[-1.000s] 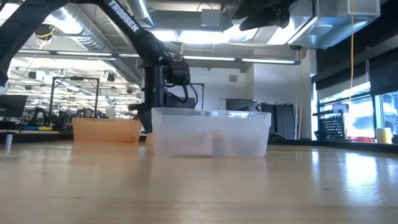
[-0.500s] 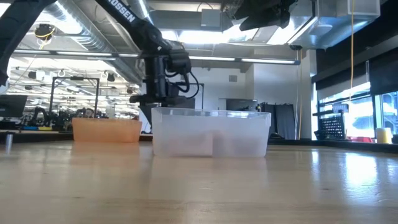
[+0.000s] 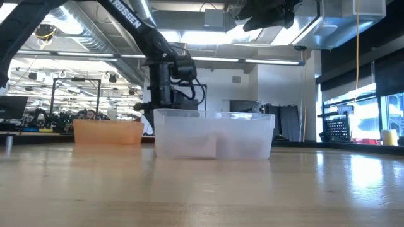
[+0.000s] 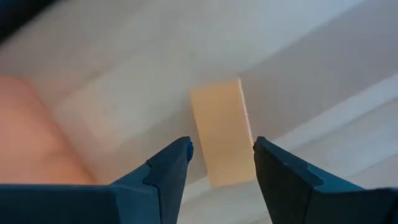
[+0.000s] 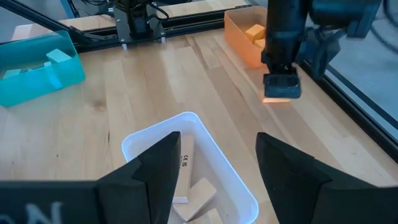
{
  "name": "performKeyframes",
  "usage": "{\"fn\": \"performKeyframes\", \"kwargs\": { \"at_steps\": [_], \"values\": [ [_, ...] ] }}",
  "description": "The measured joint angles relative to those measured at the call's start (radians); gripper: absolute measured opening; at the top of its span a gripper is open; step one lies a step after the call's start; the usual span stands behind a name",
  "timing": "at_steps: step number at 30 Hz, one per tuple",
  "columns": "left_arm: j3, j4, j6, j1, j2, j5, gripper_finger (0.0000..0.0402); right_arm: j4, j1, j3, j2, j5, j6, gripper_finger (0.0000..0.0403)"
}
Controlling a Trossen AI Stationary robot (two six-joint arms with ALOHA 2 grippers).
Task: Sort & place blocks by color
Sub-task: Put the yellow block into the orange bin
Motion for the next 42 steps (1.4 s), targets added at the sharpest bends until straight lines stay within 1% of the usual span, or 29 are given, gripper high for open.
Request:
{"fn": "performKeyframes", "kwargs": {
  "at_steps": [4, 23, 29, 37, 42],
  "values": [
    [-0.001, 0.016, 0.010, -0.009, 0.019, -0.032, 0.0174, 0.000, 0.000, 0.000, 0.000, 0.000, 0.000, 0.0209],
    [-0.001, 0.021, -0.021, -0.006, 0.023, -0.041, 0.0174, 0.000, 0.000, 0.000, 0.000, 0.000, 0.003, 0.0209],
    [-0.001, 0.021, -0.024, -0.004, 0.064, -0.029, 0.0174, 0.000, 0.000, 0.000, 0.000, 0.000, 0.003, 0.0209],
    [0.002, 0.022, -0.015, 0.001, 0.075, -0.019, 0.0174, 0.000, 0.000, 0.000, 0.000, 0.000, 0.001, 0.0209],
    [0.002, 0.012, 0.002, 0.020, 0.076, 0.028, 0.0170, 0.000, 0.000, 0.000, 0.000, 0.000, -0.020, 0.0209]
  ]
}}
